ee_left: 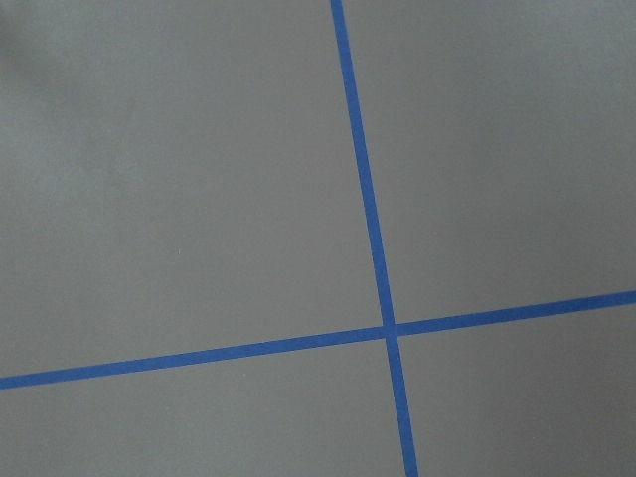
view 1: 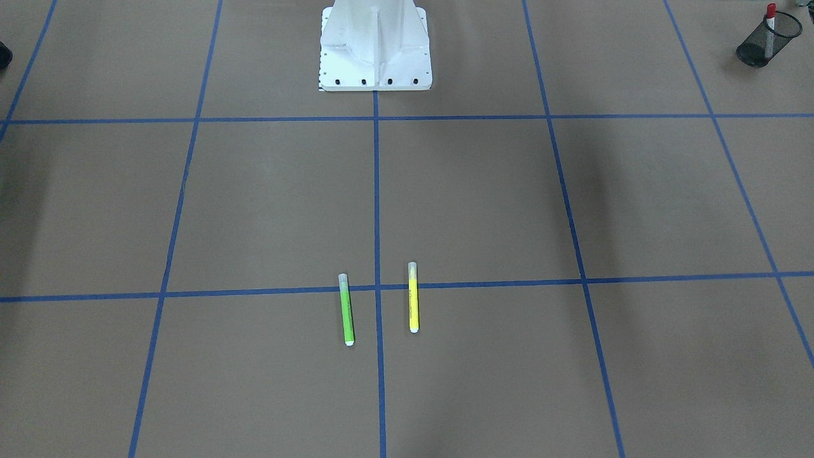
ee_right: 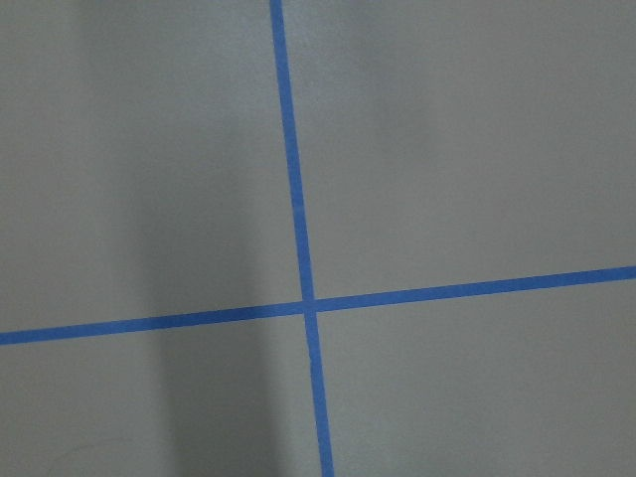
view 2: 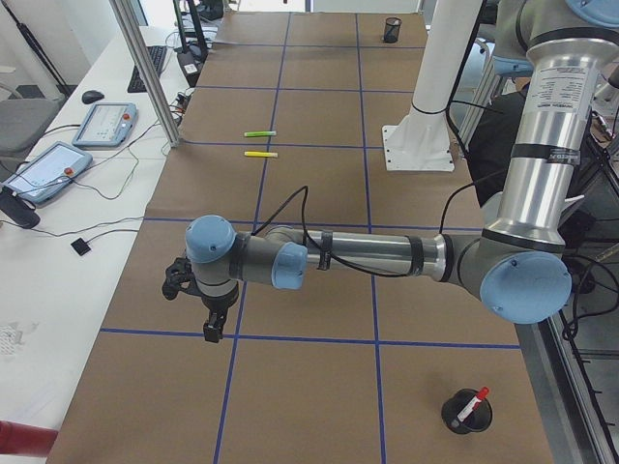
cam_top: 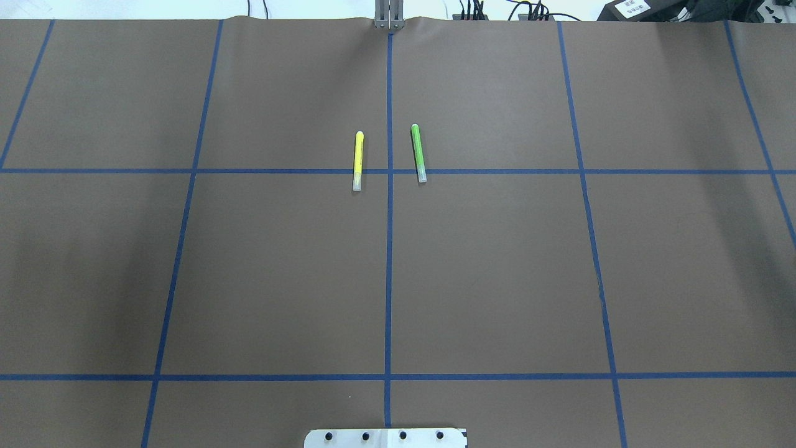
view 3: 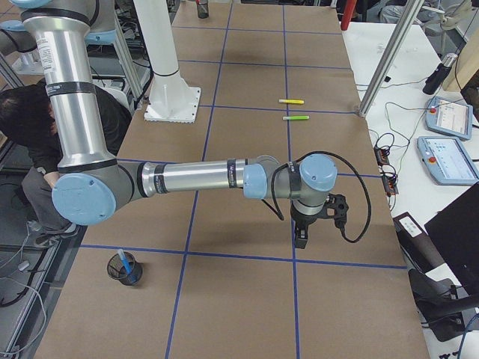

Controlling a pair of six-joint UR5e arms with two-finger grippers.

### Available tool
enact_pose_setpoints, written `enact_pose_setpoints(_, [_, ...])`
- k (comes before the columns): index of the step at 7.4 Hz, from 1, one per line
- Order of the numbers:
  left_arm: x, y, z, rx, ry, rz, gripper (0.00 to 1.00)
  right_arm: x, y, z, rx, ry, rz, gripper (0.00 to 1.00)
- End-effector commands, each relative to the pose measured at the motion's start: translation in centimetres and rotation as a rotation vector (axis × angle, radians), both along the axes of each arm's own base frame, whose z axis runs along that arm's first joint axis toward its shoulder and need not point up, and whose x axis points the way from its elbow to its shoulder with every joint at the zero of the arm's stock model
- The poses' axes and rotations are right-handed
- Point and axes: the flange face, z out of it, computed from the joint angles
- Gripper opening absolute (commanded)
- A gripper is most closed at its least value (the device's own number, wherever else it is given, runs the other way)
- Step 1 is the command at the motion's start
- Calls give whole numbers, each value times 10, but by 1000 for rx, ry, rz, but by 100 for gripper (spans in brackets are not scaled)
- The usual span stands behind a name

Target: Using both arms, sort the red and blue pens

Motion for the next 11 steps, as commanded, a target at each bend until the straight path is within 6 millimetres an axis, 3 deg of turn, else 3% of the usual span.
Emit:
enact_pose_setpoints(1, [2,39,-3,5,11,-7,100,-9,5,-20,5,-76,7,100])
enact_pose_setpoints(3, [5,67,-13,3,52,-9,100,-9,24,-7,-5,-80,-1,100])
enact_pose_setpoints(5, [4,75,-8,-8,39,-16,100,-4,49,-12,9,-56,4,100])
enact_pose_setpoints(8, [4,83,-5,-14,39,-15,100,5,93,39,-64,49,7,100])
enact_pose_setpoints(11, [3,88,-6,-12,40,-16,100,5,99,50,-79,30,-6,100])
